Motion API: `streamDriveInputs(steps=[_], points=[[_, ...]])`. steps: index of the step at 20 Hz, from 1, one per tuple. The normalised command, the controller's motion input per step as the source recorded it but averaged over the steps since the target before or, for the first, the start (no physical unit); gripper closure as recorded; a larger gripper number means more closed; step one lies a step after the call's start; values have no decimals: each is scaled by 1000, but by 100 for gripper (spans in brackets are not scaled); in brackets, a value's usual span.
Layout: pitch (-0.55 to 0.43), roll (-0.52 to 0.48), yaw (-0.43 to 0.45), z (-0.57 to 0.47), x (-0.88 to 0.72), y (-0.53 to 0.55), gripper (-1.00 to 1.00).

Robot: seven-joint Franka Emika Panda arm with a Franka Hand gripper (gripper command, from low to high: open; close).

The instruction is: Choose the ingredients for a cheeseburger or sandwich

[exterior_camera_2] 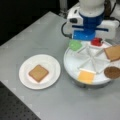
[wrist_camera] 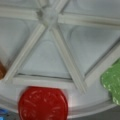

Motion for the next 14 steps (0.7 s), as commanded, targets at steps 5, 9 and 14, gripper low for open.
streamDriveInputs(steps=[5,9,14], points=[[159,31,-324,245,-8,-247,-100],[214,116,-377,249,68,-283,-100],[244,144,-220,226,86,-321,-100]])
